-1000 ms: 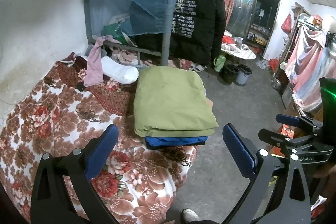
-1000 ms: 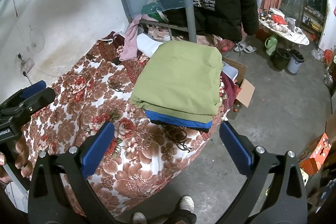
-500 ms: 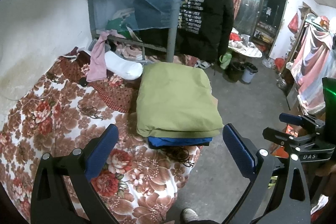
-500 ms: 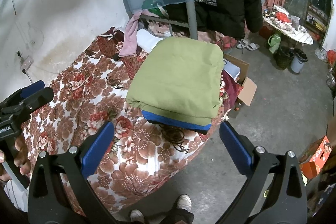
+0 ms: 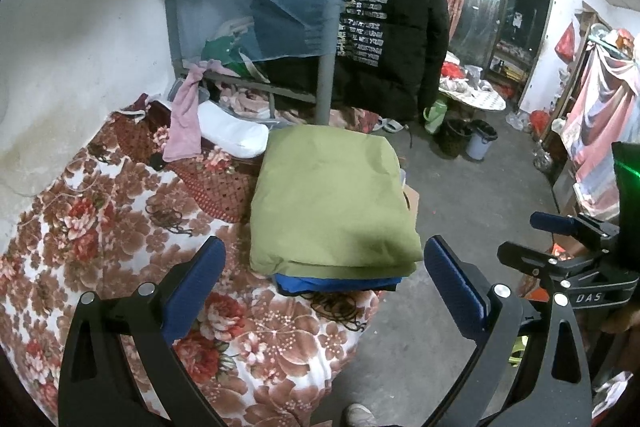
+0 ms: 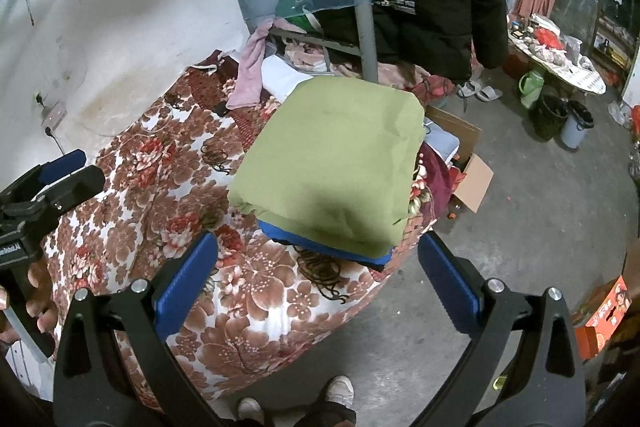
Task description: Fold large clothes
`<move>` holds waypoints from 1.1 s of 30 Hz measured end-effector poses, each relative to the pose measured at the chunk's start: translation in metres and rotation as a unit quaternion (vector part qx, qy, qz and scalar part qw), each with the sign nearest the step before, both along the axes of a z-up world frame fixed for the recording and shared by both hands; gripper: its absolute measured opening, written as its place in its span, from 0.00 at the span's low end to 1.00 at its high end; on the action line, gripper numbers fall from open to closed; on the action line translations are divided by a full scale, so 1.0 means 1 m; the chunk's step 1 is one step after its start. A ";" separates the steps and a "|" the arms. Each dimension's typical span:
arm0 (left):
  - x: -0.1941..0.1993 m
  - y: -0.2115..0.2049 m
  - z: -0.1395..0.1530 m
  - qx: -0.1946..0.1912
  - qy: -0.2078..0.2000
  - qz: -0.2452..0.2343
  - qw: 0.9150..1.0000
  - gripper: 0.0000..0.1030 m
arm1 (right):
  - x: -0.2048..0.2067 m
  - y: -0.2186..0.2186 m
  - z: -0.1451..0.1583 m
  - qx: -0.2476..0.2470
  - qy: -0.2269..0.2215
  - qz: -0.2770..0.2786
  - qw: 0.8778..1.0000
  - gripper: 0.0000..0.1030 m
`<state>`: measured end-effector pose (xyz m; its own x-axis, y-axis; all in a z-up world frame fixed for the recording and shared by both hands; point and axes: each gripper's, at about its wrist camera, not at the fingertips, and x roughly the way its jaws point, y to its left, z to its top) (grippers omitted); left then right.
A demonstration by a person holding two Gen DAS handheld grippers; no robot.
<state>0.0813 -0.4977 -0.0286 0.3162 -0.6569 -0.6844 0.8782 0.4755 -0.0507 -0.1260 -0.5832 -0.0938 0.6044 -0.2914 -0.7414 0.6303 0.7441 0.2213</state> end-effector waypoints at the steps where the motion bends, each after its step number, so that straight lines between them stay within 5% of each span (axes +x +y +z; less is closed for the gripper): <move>1: 0.000 -0.002 0.000 0.001 0.001 0.000 1.000 0.95 | -0.001 -0.002 0.000 0.000 0.000 -0.001 1.000 0.95; 33: -0.007 -0.014 0.003 -0.005 0.007 -0.003 1.000 0.95 | -0.013 -0.003 -0.004 0.005 0.007 0.001 1.000 0.95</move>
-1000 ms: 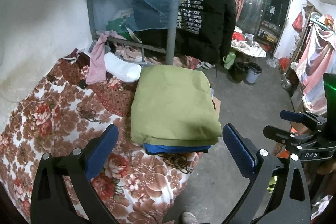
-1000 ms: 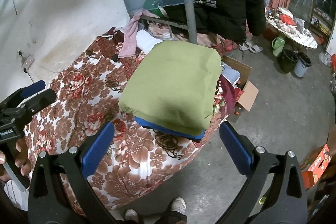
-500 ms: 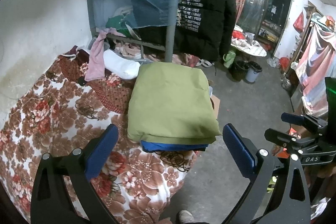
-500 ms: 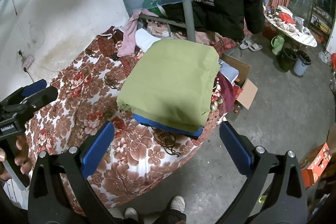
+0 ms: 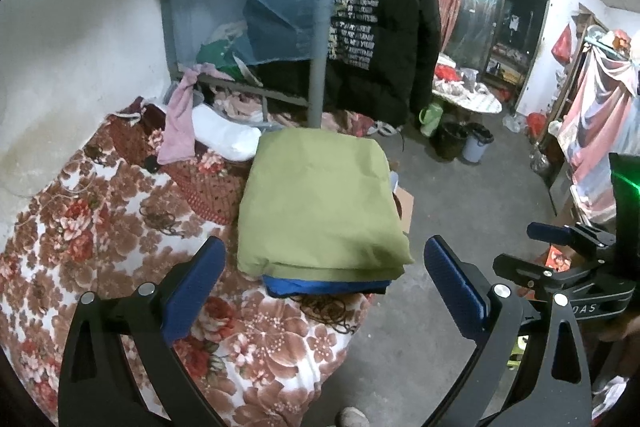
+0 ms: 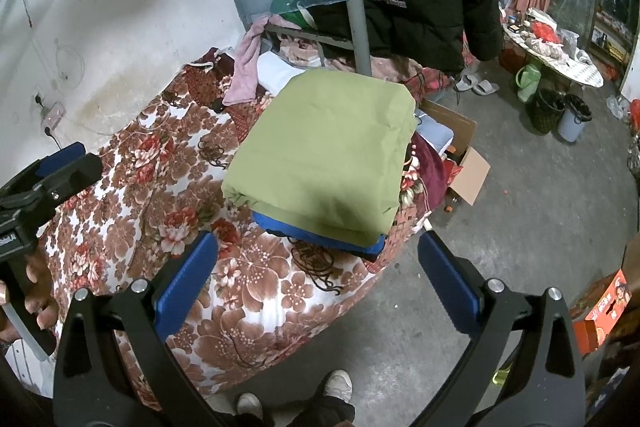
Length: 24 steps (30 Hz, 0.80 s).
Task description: Fold large clothes
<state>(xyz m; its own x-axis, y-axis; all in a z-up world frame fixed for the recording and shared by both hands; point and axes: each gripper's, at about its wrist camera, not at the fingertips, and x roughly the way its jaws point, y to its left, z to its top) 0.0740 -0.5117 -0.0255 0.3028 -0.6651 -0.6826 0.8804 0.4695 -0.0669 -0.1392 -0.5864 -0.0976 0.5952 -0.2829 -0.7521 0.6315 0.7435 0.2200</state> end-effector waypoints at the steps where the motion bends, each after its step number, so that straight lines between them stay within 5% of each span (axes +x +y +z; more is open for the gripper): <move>1: -0.001 0.000 0.000 0.001 0.000 0.000 1.000 0.95 | 0.000 0.000 0.000 0.000 0.001 0.000 1.000 0.95; 24: -0.001 -0.003 -0.001 0.006 -0.015 -0.008 1.000 0.95 | 0.001 0.002 0.001 0.003 -0.005 -0.005 1.000 0.95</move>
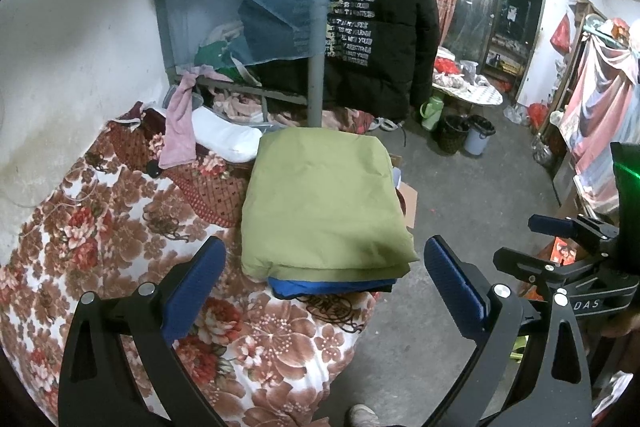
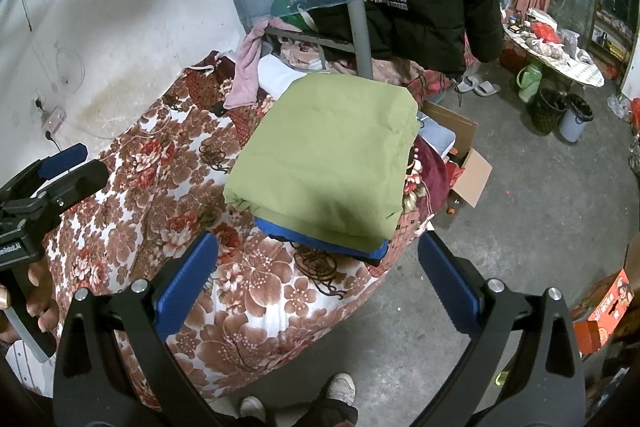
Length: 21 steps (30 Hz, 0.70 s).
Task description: Fold large clothes
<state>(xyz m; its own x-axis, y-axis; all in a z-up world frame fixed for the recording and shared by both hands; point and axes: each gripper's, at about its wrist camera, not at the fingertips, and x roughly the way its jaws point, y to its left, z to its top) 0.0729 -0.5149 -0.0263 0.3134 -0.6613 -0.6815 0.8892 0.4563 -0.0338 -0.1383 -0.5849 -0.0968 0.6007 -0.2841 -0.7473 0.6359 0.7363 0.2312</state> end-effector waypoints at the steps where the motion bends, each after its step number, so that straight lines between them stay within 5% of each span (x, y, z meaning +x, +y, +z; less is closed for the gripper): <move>1: 0.000 0.000 0.000 0.000 0.000 -0.001 1.000 0.95 | 0.000 0.000 0.000 0.000 0.000 0.000 1.000 0.95; 21: -0.001 0.002 -0.001 0.002 -0.004 -0.006 1.000 0.95 | 0.002 -0.003 0.001 -0.001 0.002 0.000 1.000 0.95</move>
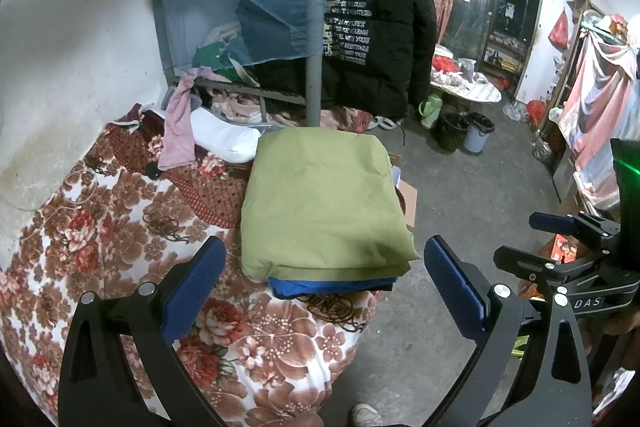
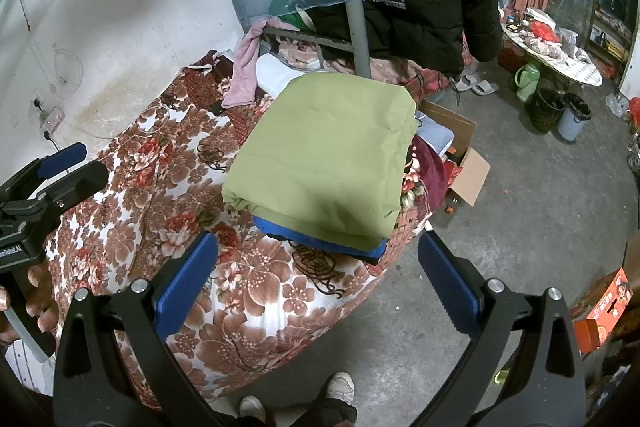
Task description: Fold large clothes
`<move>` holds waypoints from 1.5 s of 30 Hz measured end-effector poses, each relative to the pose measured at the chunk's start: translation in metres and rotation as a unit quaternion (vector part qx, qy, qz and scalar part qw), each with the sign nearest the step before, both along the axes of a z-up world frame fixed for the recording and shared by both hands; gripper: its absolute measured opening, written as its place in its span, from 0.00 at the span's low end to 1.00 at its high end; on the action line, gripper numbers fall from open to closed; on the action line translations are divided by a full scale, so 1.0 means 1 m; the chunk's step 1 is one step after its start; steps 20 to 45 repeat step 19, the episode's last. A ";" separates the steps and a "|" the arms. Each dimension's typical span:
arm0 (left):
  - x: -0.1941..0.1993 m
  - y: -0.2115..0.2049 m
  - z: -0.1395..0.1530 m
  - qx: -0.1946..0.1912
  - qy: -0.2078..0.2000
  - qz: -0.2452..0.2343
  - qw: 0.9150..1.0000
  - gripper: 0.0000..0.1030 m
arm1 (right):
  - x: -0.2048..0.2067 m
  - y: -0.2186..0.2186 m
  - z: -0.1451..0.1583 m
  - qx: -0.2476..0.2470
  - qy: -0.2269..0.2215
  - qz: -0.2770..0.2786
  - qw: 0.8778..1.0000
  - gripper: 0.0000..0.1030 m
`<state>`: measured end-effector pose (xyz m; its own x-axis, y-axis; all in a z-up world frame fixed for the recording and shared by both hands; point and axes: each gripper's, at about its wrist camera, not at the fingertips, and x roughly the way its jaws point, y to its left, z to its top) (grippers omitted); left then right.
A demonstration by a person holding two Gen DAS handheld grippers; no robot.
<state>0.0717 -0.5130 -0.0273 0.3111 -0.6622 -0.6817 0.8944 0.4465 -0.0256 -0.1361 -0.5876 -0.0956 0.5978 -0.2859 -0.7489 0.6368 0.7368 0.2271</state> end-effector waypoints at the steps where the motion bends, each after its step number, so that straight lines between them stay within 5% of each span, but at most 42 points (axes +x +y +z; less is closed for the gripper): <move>1: 0.000 -0.001 0.000 0.000 -0.001 0.001 1.000 0.95 | -0.001 0.000 0.000 0.000 0.000 -0.001 1.000 0.95; 8: -0.002 0.008 0.003 -0.020 -0.007 0.001 1.000 0.95 | -0.001 0.000 0.000 0.001 0.000 -0.001 1.000 0.95; 45: -0.005 0.006 0.001 -0.005 0.001 -0.009 1.000 0.95 | -0.002 -0.002 0.000 0.001 -0.001 0.003 1.000 0.95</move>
